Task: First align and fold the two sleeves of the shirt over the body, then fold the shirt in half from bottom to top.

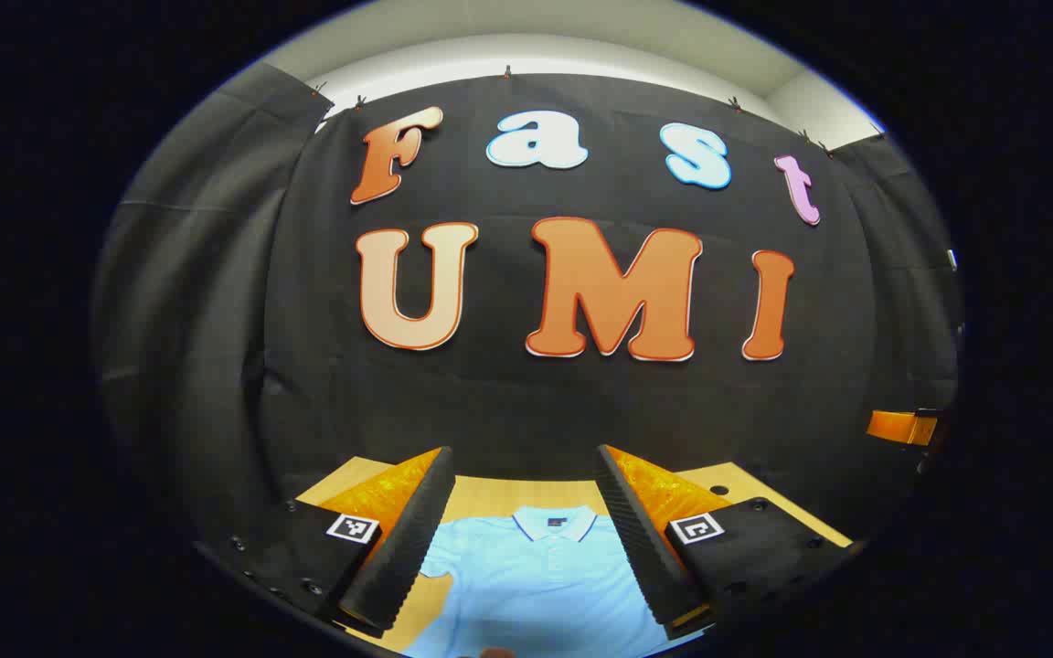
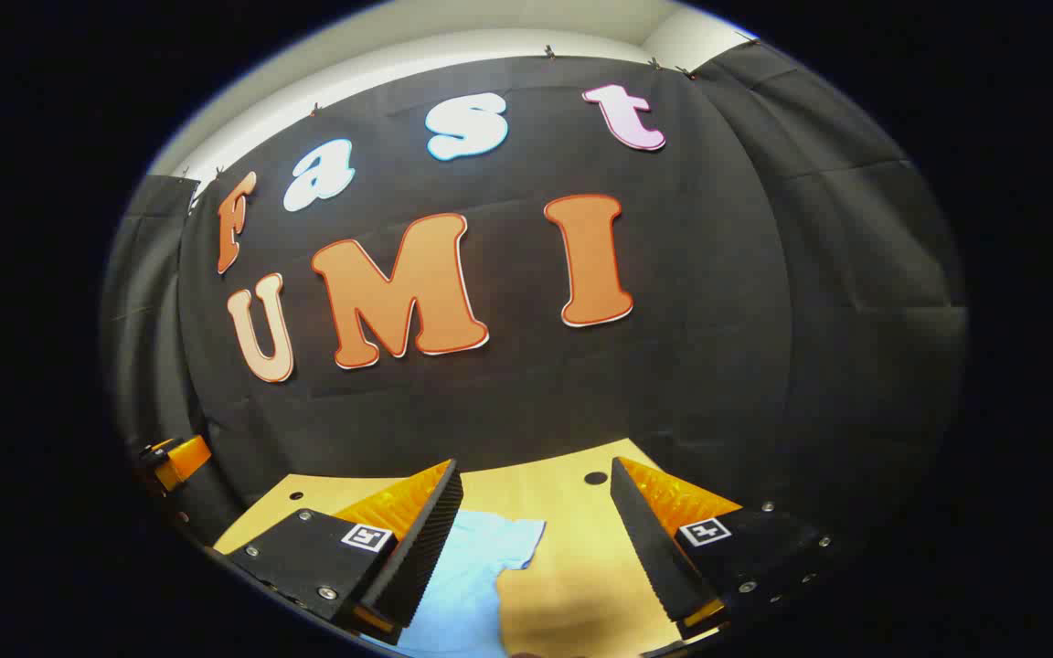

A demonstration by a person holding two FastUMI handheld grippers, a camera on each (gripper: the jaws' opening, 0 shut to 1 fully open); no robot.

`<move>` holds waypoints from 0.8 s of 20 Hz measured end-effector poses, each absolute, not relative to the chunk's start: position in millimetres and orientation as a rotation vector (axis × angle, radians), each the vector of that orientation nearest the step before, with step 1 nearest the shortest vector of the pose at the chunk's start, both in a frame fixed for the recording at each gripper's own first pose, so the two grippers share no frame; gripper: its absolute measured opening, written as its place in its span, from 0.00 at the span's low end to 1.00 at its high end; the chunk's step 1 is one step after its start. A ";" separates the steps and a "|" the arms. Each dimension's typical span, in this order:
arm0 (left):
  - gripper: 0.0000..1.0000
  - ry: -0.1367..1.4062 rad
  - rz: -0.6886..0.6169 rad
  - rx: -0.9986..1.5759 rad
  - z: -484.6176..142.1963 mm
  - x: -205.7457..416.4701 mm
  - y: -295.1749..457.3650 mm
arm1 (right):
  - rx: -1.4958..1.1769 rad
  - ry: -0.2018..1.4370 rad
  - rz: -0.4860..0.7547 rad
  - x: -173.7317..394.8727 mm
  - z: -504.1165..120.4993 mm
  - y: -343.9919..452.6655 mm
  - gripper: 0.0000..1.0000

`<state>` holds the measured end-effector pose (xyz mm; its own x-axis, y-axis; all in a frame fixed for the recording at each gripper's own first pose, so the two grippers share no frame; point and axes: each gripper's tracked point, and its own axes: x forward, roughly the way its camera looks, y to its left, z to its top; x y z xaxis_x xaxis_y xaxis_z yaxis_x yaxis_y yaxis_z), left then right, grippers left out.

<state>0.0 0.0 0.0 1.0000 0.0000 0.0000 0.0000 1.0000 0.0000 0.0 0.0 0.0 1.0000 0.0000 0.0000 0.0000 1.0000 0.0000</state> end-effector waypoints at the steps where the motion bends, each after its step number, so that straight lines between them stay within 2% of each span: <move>1: 1.00 0.001 -0.013 -0.016 -0.1 10.3 24.9 | -0.011 0.001 -0.013 2.7 -3.6 15.1 0.98; 3: 1.00 0.025 -0.024 -0.056 -5.5 27.7 59.6 | -0.051 -0.006 -0.051 7.3 -8.9 40.2 0.98; 8: 1.00 0.023 0.000 -0.058 -4.7 42.6 105.7 | -0.098 0.001 -0.049 13.5 -10.3 76.4 0.98; 16: 1.00 0.017 0.042 -0.072 4.2 56.6 106.0 | -0.102 0.045 -0.030 32.7 -6.8 74.8 0.98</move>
